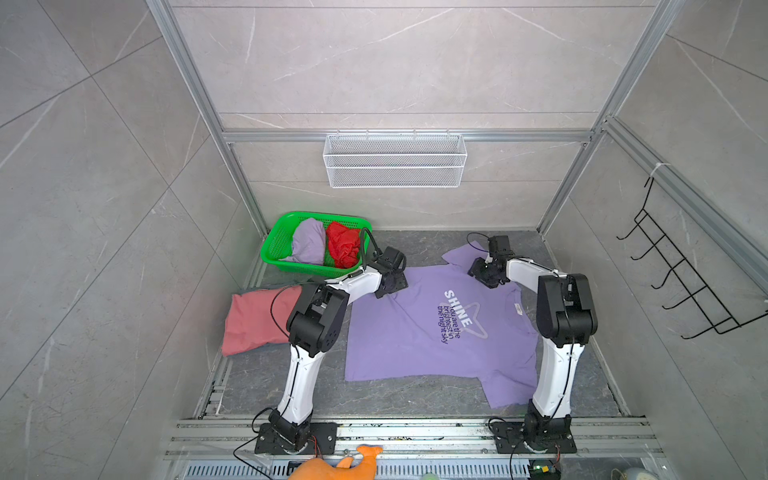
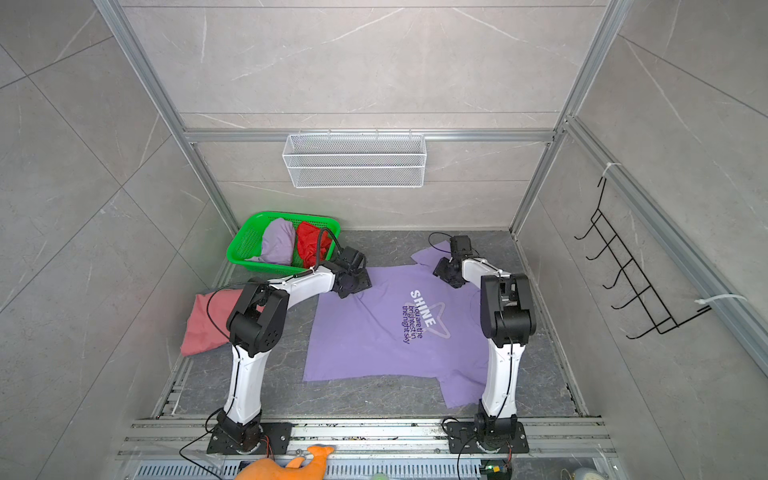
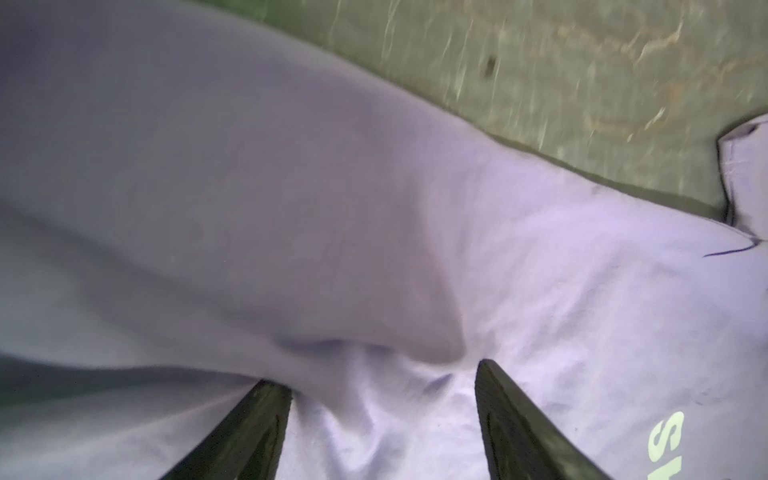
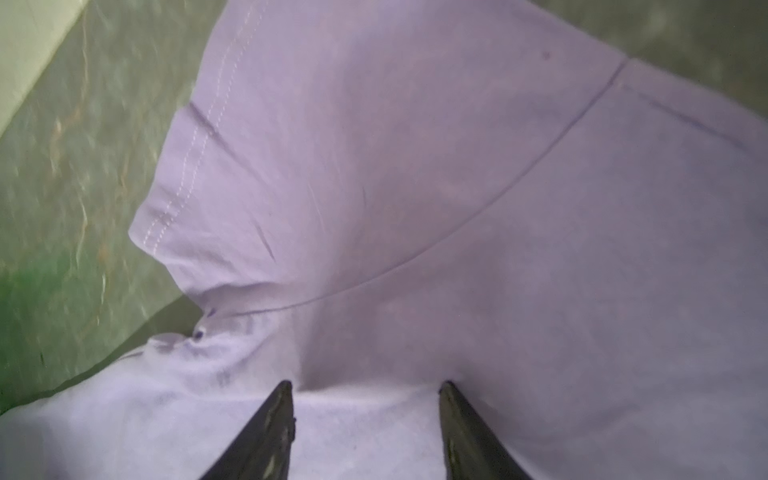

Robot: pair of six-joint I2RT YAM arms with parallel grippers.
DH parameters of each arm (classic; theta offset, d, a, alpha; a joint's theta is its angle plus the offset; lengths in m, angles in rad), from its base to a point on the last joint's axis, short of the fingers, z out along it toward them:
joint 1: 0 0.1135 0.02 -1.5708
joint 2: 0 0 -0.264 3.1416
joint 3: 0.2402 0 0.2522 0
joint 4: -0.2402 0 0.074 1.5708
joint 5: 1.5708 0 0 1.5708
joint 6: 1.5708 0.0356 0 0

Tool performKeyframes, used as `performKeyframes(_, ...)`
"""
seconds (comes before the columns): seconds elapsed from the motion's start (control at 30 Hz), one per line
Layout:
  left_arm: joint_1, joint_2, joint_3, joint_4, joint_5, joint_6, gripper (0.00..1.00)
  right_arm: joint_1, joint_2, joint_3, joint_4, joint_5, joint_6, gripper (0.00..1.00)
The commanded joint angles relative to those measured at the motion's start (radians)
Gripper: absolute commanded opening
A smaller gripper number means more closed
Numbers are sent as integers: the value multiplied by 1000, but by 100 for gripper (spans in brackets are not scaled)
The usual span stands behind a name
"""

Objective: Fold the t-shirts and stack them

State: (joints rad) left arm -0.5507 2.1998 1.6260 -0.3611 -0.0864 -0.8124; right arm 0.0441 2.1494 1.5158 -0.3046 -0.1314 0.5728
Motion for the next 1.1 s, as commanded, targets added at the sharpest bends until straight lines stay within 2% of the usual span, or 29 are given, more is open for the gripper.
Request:
performKeyframes(0.0,42,98,63,-73,43,33,73,-23,109,85,-109,-2,5,56)
performKeyframes(0.17,69,123,156,-86,38,74,73,-44,130,165,-127,25,31,56)
performKeyframes(0.33,66,29,128,-61,59,139,73,-52,10,103,-37,-4,-19,57)
performKeyframes(0.47,51,-144,3,21,109,196,73,-52,-199,-35,44,-27,-60,58)
performKeyframes(0.57,40,-256,-71,11,122,224,74,-50,-352,-109,-33,-4,-16,58)
performKeyframes(0.73,34,-424,-215,-69,123,231,75,-52,-597,-288,-140,44,-25,63)
performKeyframes(0.87,31,-581,-400,-113,74,200,75,-53,-776,-450,-219,114,-30,67)
performKeyframes(1.07,30,-783,-620,-201,55,132,74,-87,-928,-625,-334,109,-19,68)
